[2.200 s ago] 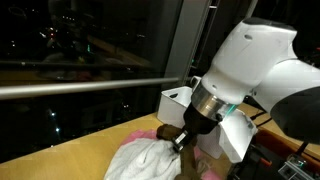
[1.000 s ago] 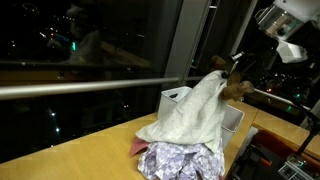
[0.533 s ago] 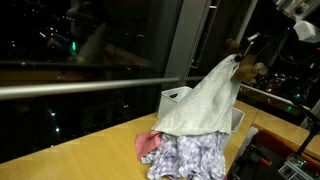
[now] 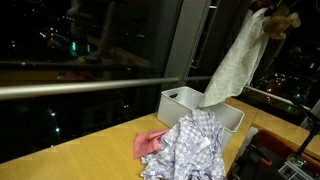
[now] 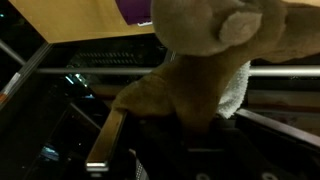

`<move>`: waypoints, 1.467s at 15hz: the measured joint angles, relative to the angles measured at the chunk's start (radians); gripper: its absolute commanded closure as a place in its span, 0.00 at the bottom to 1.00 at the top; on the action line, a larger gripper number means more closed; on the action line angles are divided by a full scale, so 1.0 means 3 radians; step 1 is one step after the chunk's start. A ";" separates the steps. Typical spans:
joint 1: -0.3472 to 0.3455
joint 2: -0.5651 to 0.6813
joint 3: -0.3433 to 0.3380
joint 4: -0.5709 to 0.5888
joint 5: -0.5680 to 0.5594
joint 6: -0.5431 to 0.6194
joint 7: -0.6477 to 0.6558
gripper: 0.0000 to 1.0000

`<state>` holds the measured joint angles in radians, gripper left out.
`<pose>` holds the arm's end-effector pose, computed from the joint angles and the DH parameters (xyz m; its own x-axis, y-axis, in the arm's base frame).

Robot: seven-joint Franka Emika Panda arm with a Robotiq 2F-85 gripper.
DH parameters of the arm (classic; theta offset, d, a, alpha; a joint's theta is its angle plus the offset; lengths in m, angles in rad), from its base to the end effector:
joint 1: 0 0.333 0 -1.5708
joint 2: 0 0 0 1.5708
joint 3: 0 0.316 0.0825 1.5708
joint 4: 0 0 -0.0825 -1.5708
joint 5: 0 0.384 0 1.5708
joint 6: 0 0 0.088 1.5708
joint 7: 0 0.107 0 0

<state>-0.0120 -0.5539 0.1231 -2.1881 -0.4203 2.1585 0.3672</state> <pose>0.4212 0.0438 0.6570 0.8202 -0.0038 0.5721 -0.1985 -0.9397 0.2784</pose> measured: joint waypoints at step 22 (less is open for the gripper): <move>-0.0038 0.1739 -0.0117 0.0295 0.0091 0.0601 -0.0234 0.41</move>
<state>-0.0235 -0.0321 0.0879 -2.0996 -0.3931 2.3386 0.2970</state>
